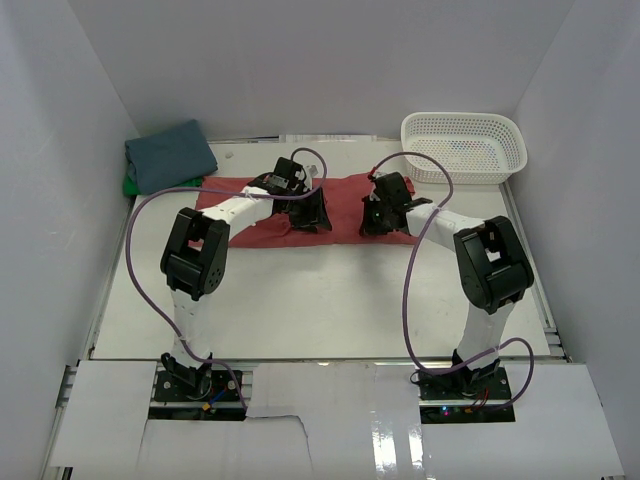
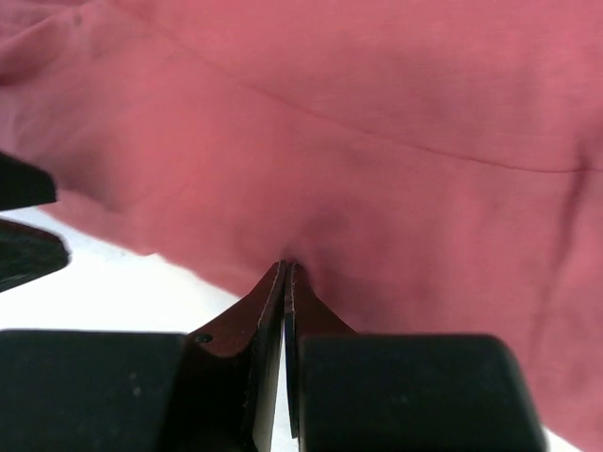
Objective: Fold and stack the t-shirts
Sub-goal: Fold the other side of the tshirt into a rectangle
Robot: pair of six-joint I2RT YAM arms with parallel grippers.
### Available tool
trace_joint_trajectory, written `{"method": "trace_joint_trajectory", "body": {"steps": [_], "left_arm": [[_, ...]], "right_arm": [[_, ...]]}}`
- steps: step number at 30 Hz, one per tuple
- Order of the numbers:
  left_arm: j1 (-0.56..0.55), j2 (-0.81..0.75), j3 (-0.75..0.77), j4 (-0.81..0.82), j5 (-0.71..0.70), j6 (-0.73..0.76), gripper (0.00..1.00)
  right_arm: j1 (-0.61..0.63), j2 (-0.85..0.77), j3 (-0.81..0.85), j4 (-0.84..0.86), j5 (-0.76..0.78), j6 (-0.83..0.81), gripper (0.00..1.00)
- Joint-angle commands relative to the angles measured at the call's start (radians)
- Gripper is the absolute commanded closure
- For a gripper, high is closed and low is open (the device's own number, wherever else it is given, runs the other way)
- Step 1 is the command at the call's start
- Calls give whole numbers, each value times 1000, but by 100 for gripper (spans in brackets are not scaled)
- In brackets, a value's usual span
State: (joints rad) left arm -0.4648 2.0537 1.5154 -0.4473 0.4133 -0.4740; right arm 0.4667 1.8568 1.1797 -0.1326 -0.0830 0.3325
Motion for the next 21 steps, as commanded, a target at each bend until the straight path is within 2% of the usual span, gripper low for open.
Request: {"method": "trace_joint_trajectory", "body": {"steps": [1, 9, 21], "left_arm": [[0, 2, 26, 7, 16, 18, 40], [0, 19, 9, 9, 18, 21, 40], [0, 29, 14, -1, 13, 32, 40]], "right_arm": [[-28, 1, -17, 11, 31, -4, 92], [-80, -5, -45, -38, 78, -16, 92], [-155, -57, -97, -128, 258, 8, 92]]}}
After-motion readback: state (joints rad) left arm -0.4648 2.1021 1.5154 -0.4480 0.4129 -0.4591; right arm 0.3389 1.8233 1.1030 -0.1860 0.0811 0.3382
